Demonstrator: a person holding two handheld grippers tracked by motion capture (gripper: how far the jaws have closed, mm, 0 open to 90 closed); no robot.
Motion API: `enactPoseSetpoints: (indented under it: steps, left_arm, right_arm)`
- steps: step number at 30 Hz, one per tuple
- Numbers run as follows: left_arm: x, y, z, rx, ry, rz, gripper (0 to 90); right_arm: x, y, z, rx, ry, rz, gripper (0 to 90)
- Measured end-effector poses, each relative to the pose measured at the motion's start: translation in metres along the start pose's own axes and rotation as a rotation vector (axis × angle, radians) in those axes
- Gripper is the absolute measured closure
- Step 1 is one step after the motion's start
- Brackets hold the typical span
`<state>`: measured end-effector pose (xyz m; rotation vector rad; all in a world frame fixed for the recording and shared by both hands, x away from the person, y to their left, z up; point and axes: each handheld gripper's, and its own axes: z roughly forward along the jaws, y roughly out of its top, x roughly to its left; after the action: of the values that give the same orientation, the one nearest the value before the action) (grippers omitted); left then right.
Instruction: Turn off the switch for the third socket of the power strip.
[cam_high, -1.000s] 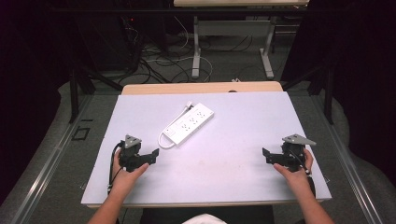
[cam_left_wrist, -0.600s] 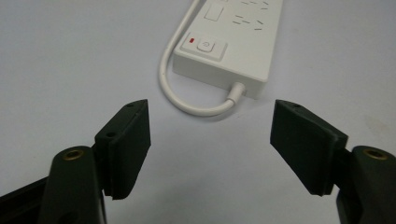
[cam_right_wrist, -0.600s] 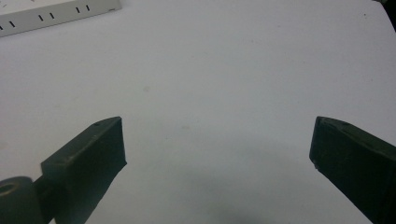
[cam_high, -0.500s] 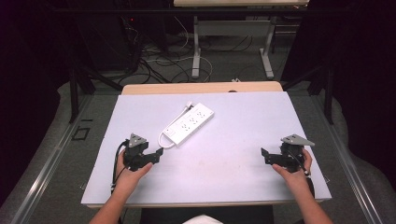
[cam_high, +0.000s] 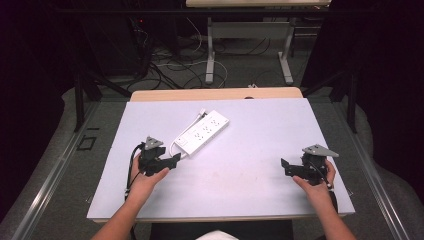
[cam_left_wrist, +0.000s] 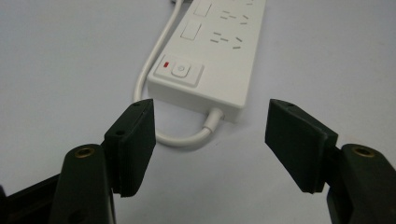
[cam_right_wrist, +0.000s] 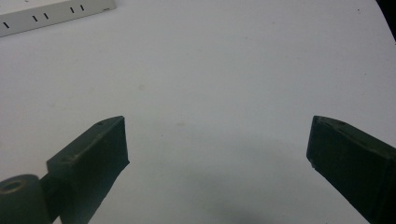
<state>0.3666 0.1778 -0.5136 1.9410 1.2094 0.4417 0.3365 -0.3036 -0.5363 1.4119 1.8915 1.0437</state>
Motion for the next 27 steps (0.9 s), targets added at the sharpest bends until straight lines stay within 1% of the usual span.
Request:
enactPoseSetpoints:
  steps: [1, 3, 4, 5, 6, 7, 8, 11, 12, 13, 14, 15, 16, 17, 18, 19, 20, 22, 24, 27]
  left_arm:
    - [0.0, 0.0, 0.0, 0.0, 0.0, 0.0, 33.5]
    - [-0.001, 0.007, 0.001, -0.001, 0.0, 0.001, 33.5]
    - [-0.001, 0.007, 0.001, -0.001, 0.0, 0.001, 33.4]
    - [0.0, 0.009, 0.002, 0.005, 0.001, 0.005, 33.5]
    - [0.0, 0.011, 0.002, 0.008, 0.003, 0.002, 33.6]
    - [-0.001, 0.013, 0.004, -0.008, 0.006, 0.001, 33.7]
    - [0.0, 0.017, 0.003, 0.015, 0.011, 0.014, 34.1]
    - [-0.001, 0.021, 0.004, 0.012, 0.007, 0.012, 35.8]
    - [0.0, 0.024, 0.004, 0.02, 0.0, 0.011, 36.0]
    - [0.0, 0.025, 0.004, 0.015, 0.008, 0.02, 36.0]
    - [0.0, 0.028, 0.004, 0.022, 0.001, 0.021, 37.1]
    - [-0.001, 0.029, 0.005, 0.008, 0.002, 0.012, 37.3]
    - [-0.001, 0.032, 0.006, 0.013, -0.004, 0.015, 37.7]
    - [-0.001, 0.036, 0.007, 0.022, -0.018, 0.012, 38.4]
    - [-0.001, 0.036, 0.007, 0.022, -0.018, 0.012, 38.6]
    - [-0.002, 0.038, 0.008, 0.022, -0.033, 0.002, 39.2]
    - [-0.002, 0.04, 0.008, 0.027, -0.037, -0.003, 39.5]
    - [-0.002, 0.045, 0.01, 0.019, -0.048, -0.008, 39.8]
    - [-0.003, 0.048, 0.011, 0.016, -0.05, -0.013, 39.8]
    - [-0.006, 0.055, 0.014, 0.026, -0.052, -0.004, 39.8]
  right_arm:
    - [0.0, 0.0, 0.0, 0.0, 0.0, 0.002, 5.1]
    - [0.0, 0.0, 0.0, -0.001, 0.001, -0.005, 5.2]
    - [0.0, 0.0, 0.0, -0.001, 0.002, -0.006, 5.4]
    - [0.0, 0.0, 0.0, 0.001, 0.001, -0.008, 5.5]
    - [0.0, 0.0, 0.0, 0.0, -0.002, -0.008, 5.6]
    - [0.0, 0.0, 0.0, 0.001, 0.003, -0.006, 5.7]
    - [0.0, 0.0, 0.0, 0.0, -0.002, -0.005, 5.8]
    - [0.001, 0.0, 0.0, 0.005, 0.001, -0.003, 6.1]
    - [0.001, 0.0, 0.0, 0.005, 0.002, -0.002, 6.1]
    - [0.001, 0.0, 0.0, 0.005, 0.002, -0.002, 6.1]
    - [0.001, 0.0, 0.0, 0.003, 0.007, 0.001, 6.2]
    - [0.001, 0.0, 0.001, 0.003, 0.007, -0.003, 6.2]
    - [0.001, 0.0, 0.0, 0.007, 0.002, -0.006, 6.3]
    - [0.001, -0.001, 0.001, 0.005, 0.003, -0.005, 6.4]
    - [0.001, -0.001, 0.001, 0.006, 0.003, -0.004, 6.4]
    - [0.001, -0.001, 0.001, 0.003, 0.008, -0.003, 6.4]
    - [0.001, -0.001, 0.001, 0.004, 0.009, 0.0, 6.4]
    - [0.001, -0.001, 0.001, 0.004, 0.008, -0.001, 6.5]
    - [0.001, -0.001, 0.001, 0.003, 0.008, -0.003, 6.6]
    - [0.001, -0.001, 0.001, 0.005, 0.009, -0.002, 6.7]
